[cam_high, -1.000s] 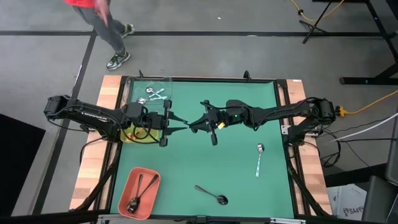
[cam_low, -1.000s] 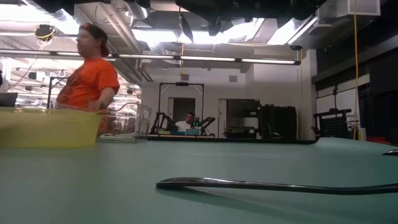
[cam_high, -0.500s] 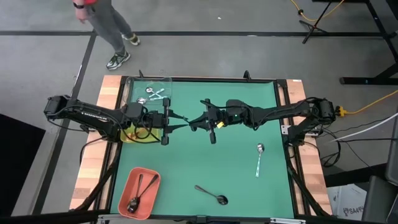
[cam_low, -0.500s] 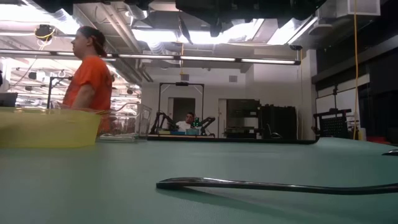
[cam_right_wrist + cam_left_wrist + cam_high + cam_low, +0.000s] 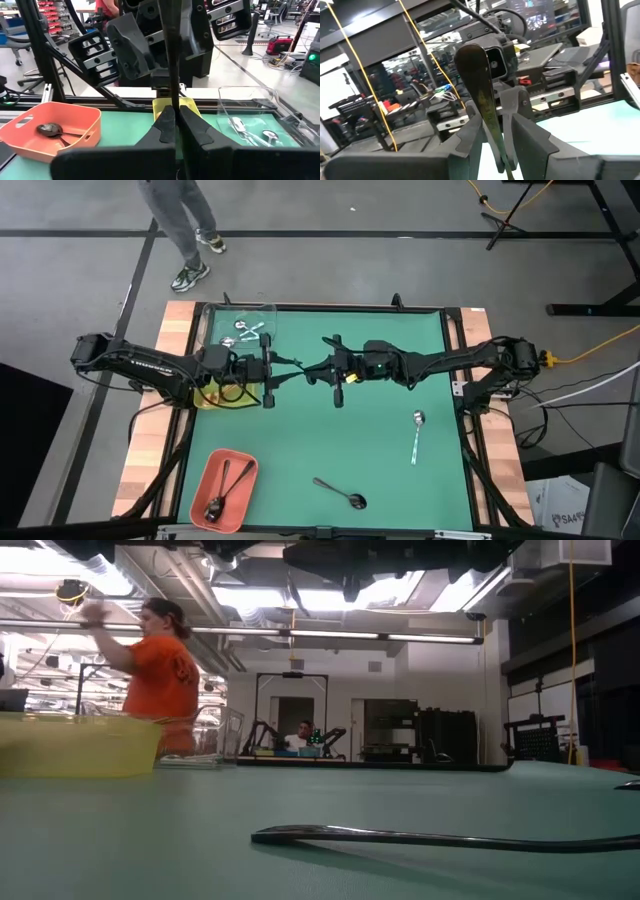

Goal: Sort silverware by color (type)
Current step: Put the black spoon into the orange bin

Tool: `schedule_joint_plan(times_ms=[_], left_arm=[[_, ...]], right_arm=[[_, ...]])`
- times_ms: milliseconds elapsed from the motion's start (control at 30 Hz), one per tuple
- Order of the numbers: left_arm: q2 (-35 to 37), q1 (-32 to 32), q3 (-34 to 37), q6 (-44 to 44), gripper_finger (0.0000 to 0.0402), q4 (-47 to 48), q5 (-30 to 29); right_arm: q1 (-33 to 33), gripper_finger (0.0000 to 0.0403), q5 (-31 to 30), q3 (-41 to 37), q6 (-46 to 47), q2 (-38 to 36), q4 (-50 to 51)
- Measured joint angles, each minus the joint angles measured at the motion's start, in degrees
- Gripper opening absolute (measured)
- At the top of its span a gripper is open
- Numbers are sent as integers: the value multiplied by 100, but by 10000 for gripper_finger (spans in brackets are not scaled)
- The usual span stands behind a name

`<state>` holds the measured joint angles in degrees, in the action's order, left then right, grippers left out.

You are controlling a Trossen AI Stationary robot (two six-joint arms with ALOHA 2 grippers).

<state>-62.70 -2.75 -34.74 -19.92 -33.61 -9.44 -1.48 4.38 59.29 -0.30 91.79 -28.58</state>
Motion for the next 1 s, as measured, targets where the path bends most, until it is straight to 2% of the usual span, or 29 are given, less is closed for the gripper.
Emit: schedule_joint_plan(times_ms=[533,1000], left_arm=[[0,-1,0,-2,94,3,-51],[0,-4,0,-2,26,20,-49]], right_arm=[[-2,0,11,0,0,0,11],[-4,0,7,0,-15,0,33]])
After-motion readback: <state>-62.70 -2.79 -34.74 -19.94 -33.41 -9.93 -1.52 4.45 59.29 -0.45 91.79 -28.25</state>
